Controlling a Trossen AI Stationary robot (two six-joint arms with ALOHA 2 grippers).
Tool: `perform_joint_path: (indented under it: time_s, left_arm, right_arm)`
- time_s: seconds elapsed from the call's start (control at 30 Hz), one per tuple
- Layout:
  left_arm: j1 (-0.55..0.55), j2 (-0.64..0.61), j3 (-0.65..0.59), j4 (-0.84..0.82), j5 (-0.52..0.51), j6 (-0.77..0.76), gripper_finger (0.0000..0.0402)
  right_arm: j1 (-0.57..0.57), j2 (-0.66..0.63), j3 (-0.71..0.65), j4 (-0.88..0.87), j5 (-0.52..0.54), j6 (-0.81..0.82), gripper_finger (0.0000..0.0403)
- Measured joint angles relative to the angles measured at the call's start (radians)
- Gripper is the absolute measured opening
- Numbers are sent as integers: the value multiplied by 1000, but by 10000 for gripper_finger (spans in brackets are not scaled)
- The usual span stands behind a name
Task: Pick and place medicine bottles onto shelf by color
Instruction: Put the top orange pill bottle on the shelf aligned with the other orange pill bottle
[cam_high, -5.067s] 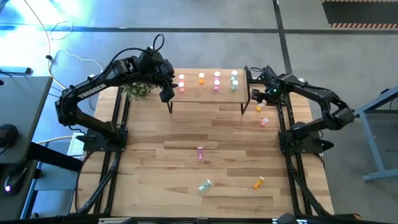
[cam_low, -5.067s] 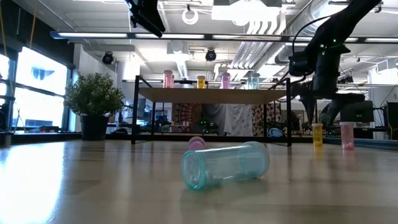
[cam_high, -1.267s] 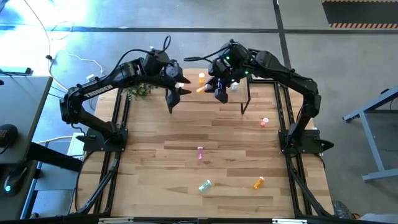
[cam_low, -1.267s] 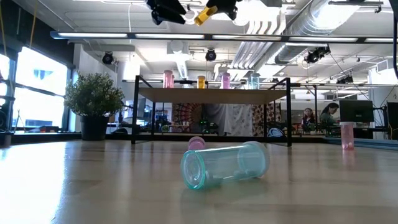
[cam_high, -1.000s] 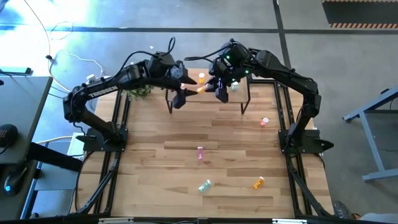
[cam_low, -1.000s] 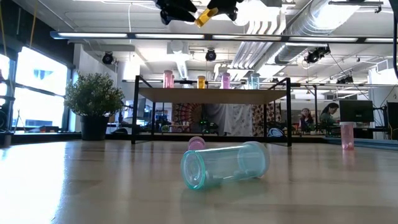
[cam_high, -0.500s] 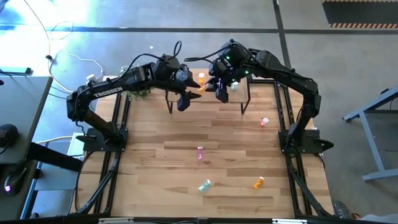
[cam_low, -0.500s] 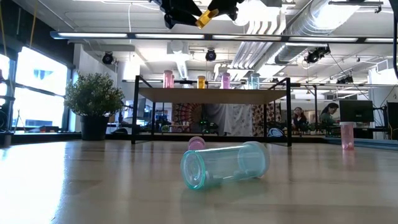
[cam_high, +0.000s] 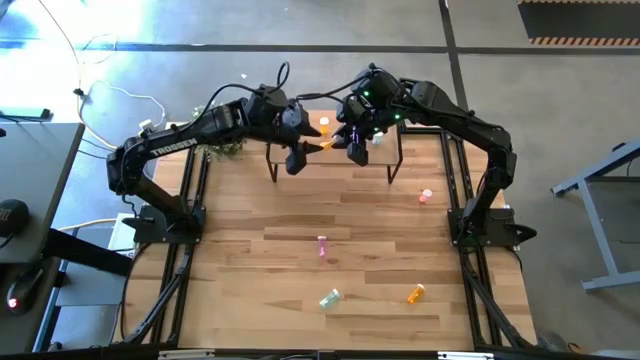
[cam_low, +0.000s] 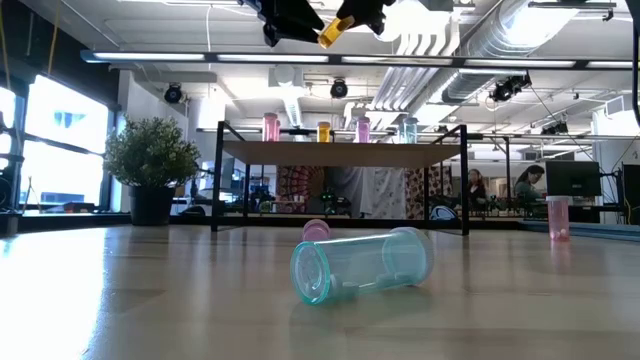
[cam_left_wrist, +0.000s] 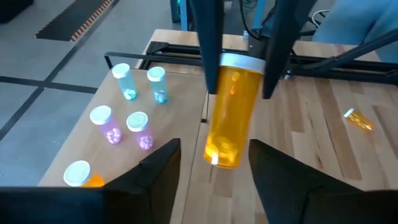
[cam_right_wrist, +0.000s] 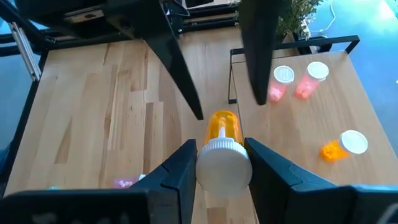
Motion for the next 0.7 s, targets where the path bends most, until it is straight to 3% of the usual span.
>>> perform_joint_path:
  time_s: [0.37,0.7]
  left_arm:
    - [-1,6,0,4,4,8,62]
    - [0,6,0,4,3,8,26]
  right_arm:
    - [0,-1,0,6,4,4,108]
    - [-1,-1,0,47,6,57,108]
